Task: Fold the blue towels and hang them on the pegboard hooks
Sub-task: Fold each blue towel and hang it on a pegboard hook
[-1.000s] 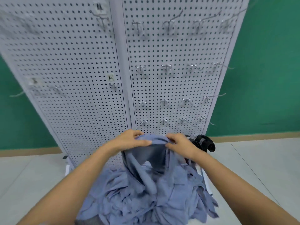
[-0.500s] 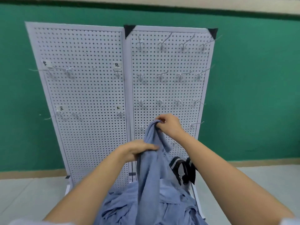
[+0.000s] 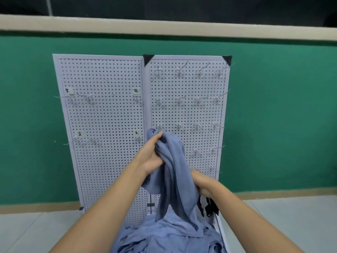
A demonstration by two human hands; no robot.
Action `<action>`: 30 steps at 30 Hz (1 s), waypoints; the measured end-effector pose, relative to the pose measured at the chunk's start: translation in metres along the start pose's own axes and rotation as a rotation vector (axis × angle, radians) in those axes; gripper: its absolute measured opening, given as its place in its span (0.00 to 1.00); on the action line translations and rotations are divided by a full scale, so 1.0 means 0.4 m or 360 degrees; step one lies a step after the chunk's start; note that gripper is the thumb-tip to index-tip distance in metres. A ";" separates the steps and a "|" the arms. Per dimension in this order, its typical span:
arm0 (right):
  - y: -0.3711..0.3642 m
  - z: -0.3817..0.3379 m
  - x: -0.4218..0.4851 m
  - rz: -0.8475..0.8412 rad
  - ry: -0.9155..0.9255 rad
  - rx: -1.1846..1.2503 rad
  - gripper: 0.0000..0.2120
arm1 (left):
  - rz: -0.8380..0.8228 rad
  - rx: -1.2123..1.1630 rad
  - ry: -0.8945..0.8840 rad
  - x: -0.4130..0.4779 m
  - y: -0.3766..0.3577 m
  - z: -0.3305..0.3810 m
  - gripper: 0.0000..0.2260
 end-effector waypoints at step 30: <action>0.162 -0.129 0.034 0.0201 0.0111 0.0131 0.10 | 0.0959 0.1199 -0.0170 -0.079 0.244 0.185 0.08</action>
Point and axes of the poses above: each hand's wrist, its own x-axis towards the middle knuckle, its own y-axis out of the back of the hand, z = x × y, the point moved 1 cm from there along x, towards the middle knuckle, and after that the axes turned 11 degrees about y, right-handed, at the moved point
